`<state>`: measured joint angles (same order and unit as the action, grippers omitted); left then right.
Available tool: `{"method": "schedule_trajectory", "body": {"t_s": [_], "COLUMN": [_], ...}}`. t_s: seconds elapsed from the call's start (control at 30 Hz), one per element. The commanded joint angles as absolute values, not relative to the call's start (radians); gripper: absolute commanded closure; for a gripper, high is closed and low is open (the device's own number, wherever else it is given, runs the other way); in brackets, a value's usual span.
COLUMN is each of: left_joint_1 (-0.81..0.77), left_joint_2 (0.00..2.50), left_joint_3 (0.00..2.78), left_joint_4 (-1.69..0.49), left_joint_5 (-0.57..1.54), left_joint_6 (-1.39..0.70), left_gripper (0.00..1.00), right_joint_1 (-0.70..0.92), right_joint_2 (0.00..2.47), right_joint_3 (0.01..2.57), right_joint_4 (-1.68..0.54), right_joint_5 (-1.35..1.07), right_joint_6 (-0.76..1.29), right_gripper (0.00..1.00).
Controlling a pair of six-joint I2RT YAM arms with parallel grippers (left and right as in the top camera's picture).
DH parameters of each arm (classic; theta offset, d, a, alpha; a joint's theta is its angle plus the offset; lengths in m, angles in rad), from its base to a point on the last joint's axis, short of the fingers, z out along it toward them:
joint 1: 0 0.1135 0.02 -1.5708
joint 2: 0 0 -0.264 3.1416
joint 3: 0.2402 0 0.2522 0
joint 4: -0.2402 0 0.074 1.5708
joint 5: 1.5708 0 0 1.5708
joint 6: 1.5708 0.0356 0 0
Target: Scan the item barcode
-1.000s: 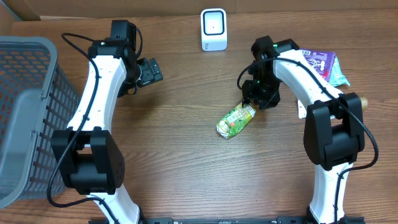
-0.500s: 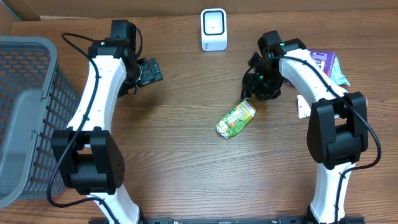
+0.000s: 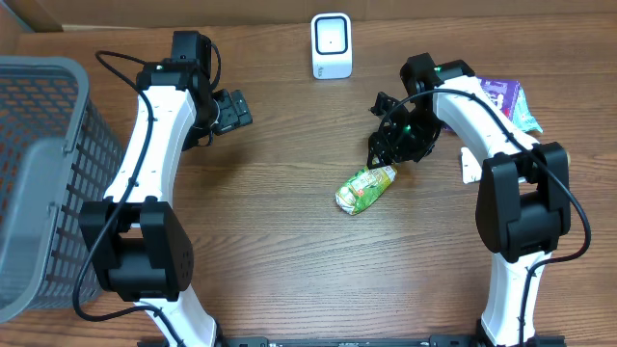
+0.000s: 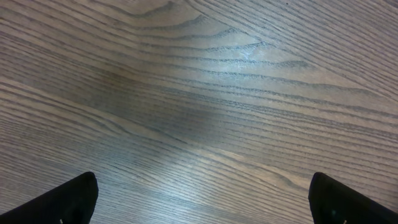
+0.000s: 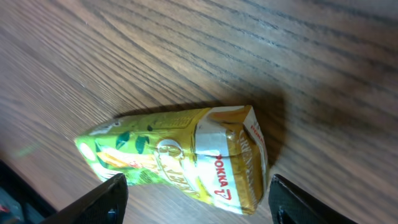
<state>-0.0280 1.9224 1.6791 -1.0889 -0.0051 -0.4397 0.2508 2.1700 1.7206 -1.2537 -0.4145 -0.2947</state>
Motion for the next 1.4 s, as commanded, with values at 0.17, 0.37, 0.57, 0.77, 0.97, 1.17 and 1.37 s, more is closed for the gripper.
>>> {"method": "schedule_trajectory", "body": {"t_s": [0.17,0.37,0.57,0.77,0.97,1.17,1.37], "left_joint_1": [-0.027,-0.027,-0.027,-0.027,-0.027,-0.027,-0.027], "left_joint_2": [1.909,1.909,1.909,1.909,1.909,1.909,1.909], "left_joint_3": [1.685,1.685,1.685,1.685,1.685,1.685,1.685], "left_joint_4": [-1.088,-1.088,-1.088,-1.088,-1.088,-1.088,-1.088], "left_joint_5": [-0.019,-0.019,-0.019,-0.019,-0.019,-0.019,-0.019], "left_joint_6": [-0.45,-0.45,-0.45,-0.45,-0.45,-0.45,-0.45], "left_gripper": [0.0,0.0,0.0,0.0,0.0,0.0,0.0], "right_joint_1": [0.257,0.256,0.253,0.245,0.225,0.202,0.202], "right_joint_2": [2.155,2.155,2.155,2.147,2.07,1.971,1.931], "right_joint_3": [1.607,1.601,1.602,1.656,1.689,1.689,1.689], "right_joint_4": [-1.107,-1.043,-1.044,-1.081,-1.034,-1.034,-1.148], "right_joint_5": [-0.402,-0.405,-0.421,-0.503,-0.39,-0.306,-0.252], "right_joint_6": [-0.401,-0.358,-0.279,-0.19,0.069,0.204,0.218], "right_gripper": [0.25,0.71,0.96,0.96,0.96,0.96,0.96]}}
